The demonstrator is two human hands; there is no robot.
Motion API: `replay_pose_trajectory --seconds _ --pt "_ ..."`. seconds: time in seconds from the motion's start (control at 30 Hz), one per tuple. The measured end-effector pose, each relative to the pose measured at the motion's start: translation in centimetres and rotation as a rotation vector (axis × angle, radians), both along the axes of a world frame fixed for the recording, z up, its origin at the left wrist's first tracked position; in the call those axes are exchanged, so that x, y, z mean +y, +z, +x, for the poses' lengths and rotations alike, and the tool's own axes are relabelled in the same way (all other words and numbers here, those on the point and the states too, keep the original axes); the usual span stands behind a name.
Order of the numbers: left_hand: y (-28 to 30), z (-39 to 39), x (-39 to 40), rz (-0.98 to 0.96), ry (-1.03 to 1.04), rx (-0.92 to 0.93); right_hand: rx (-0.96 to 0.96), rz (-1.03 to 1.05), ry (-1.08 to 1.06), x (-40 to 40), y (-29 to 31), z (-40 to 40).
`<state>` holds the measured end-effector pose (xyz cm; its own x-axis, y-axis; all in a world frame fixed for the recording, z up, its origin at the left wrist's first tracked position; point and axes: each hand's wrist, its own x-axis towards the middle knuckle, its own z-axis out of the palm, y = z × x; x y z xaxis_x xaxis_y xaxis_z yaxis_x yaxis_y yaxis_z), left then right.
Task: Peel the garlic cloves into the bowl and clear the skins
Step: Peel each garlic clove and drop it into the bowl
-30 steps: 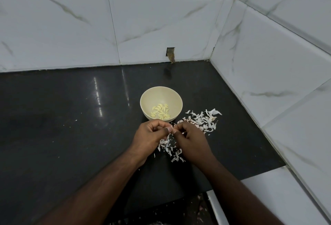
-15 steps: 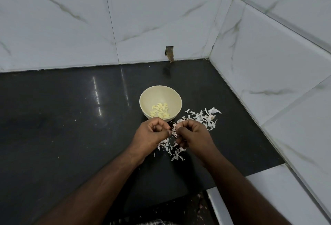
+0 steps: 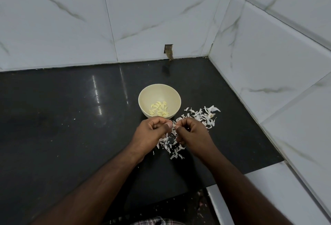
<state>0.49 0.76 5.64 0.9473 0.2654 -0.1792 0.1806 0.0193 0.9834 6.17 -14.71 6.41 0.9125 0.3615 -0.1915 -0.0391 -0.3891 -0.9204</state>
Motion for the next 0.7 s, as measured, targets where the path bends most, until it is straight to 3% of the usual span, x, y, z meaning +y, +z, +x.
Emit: replay_pose_trajectory --seconds 0.13,0.33,0.5,0.7 --pt "-0.1 0.1 0.0 -0.016 -0.020 -0.017 0.009 0.015 0.041 0.1 0.3 -0.2" --pt "-0.3 -0.1 0.3 -0.096 -0.067 0.002 0.304 0.266 0.091 -0.2 1.2 -0.5" --pt "0.0 -0.4 0.1 -0.223 -0.098 0.034 0.443 0.371 0.115 -0.4 1.5 -0.5" --pt "0.0 -0.4 -0.1 -0.243 -0.109 0.039 0.496 0.385 0.102 -0.3 1.7 -0.4"
